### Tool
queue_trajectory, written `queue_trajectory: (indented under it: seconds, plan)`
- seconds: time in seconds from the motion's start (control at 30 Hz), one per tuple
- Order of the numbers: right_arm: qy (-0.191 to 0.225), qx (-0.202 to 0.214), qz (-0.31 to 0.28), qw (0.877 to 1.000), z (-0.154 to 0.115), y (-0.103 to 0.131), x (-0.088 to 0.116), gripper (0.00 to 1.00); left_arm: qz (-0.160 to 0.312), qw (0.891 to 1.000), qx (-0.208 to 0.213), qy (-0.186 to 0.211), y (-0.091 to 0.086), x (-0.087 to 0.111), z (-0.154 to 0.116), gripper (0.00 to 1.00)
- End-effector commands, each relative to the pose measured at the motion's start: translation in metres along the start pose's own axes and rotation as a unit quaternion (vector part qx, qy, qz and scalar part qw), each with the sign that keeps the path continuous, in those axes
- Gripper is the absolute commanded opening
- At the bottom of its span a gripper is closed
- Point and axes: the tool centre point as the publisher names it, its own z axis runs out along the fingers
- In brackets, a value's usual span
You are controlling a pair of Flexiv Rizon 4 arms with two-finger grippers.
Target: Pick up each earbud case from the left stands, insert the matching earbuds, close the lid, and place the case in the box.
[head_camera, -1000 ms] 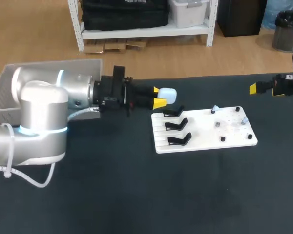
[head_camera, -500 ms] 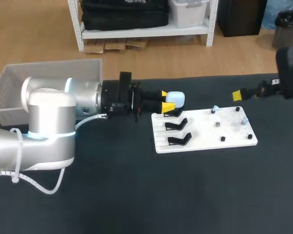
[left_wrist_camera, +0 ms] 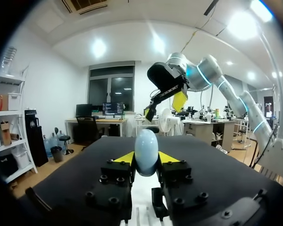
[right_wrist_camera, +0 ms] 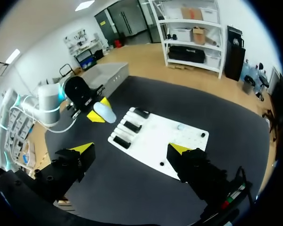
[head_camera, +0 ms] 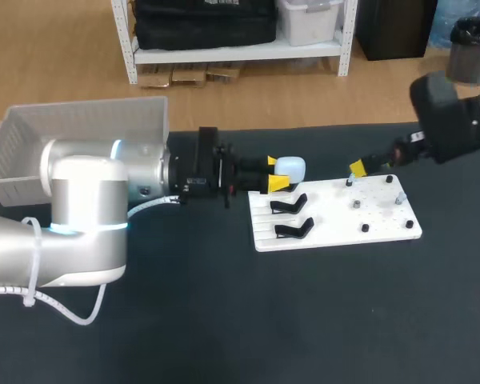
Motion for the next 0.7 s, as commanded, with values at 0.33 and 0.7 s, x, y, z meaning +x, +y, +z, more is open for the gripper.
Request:
queue_trajectory:
  seconds: [0.33, 0.7]
  plan:
    - [0.022, 0.005, 0.014, 1.0, 0.028, 0.026, -0.007, 1.0, -0.003, 1.0, -0.014, -0.016, -0.006, 0.009, -0.002, 0.0]
    - [0.04, -0.007, 0.013, 0.999, 0.051, 0.049, -0.004, 1.0, -0.002, 1.0, -0.016, -0.017, -0.005, 0.009, -0.003, 0.0]
